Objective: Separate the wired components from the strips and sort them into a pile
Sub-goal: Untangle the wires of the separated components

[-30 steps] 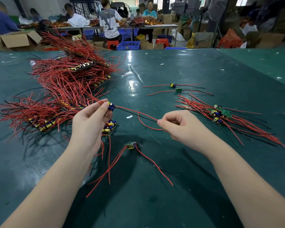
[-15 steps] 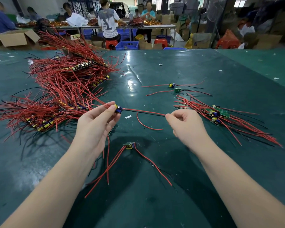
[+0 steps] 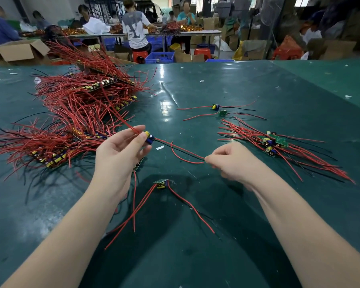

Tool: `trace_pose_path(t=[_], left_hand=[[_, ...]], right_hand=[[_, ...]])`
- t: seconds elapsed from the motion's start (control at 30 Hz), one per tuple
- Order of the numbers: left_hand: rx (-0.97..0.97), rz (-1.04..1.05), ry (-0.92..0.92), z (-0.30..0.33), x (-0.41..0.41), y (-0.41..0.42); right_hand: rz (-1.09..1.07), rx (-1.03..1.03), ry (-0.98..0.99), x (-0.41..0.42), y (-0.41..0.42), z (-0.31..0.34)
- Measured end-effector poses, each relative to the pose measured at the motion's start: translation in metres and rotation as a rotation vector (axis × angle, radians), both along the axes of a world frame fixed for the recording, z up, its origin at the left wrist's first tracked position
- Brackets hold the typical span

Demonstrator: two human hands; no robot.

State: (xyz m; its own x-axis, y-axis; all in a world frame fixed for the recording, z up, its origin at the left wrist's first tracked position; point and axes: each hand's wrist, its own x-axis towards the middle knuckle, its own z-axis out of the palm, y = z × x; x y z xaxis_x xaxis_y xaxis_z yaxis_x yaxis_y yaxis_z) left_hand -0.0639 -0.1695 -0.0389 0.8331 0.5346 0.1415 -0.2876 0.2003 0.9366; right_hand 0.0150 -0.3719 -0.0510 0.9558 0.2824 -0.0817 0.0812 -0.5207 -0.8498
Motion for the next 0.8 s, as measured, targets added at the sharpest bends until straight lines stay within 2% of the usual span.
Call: trace_pose_path(t=[0.1, 0.27, 0.4, 0.53, 0.8], left_hand=[[-0.15, -0.011, 0.032, 0.004, 0.001, 0.002], [-0.437, -0.029, 0.078, 0.01, 0.001, 0.008], [-0.512, -0.091, 0.106, 0.011, 0.0, 0.005], [-0.507, -0.159, 0.131, 0.012, -0.001, 0.005], [-0.306, -0.112, 0.129, 0.009, -0.001, 0.014]], right_hand=[[0.085, 0.191, 0.081, -0.001, -0.006, 0.007], [0.355, 0.577, 0.154, 0.0, -0.017, 0.018], [0.554, 0.8, 0.31, -0.002, -0.019, 0.021], [0.677, 0.856, 0.367, -0.003, -0.022, 0.024], [0.473, 0.653, 0.292, 0.003, -0.027, 0.022]])
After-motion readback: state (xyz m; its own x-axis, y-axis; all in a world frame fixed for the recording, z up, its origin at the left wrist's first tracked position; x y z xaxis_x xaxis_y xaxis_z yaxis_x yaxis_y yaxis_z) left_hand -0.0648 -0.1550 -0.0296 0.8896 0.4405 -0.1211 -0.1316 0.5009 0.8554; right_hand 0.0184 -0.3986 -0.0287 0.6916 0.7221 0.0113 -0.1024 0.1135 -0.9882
